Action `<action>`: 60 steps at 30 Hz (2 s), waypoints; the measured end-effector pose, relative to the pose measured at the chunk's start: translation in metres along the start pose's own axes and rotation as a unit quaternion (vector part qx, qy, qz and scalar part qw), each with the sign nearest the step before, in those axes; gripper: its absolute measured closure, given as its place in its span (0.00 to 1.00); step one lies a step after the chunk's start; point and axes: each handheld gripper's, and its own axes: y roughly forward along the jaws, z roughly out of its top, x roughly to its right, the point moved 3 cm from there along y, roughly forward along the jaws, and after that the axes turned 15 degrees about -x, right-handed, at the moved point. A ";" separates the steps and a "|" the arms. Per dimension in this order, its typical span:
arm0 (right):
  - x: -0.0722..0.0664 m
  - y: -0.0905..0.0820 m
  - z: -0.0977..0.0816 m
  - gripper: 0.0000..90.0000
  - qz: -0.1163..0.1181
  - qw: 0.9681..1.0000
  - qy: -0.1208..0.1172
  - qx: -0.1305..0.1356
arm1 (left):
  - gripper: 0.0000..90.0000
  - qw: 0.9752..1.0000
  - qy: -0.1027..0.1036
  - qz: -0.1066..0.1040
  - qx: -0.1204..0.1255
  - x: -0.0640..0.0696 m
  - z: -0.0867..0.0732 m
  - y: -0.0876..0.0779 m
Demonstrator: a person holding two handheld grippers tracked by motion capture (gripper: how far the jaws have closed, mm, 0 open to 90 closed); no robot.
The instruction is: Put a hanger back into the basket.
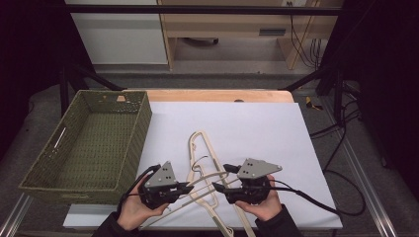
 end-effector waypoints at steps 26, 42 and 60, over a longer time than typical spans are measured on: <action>0.060 -0.049 -0.028 0.11 -0.092 0.989 0.109 0.043 | 0.96 0.991 -0.074 0.068 0.086 -0.021 0.001 -0.074; 0.072 -0.059 -0.039 0.07 -0.116 0.983 0.132 0.046 | 0.96 0.986 -0.075 0.100 0.112 -0.064 0.006 -0.144; 0.076 -0.060 -0.041 0.06 -0.120 0.982 0.136 0.046 | 0.96 0.979 -0.102 0.154 0.089 -0.133 -0.010 -0.181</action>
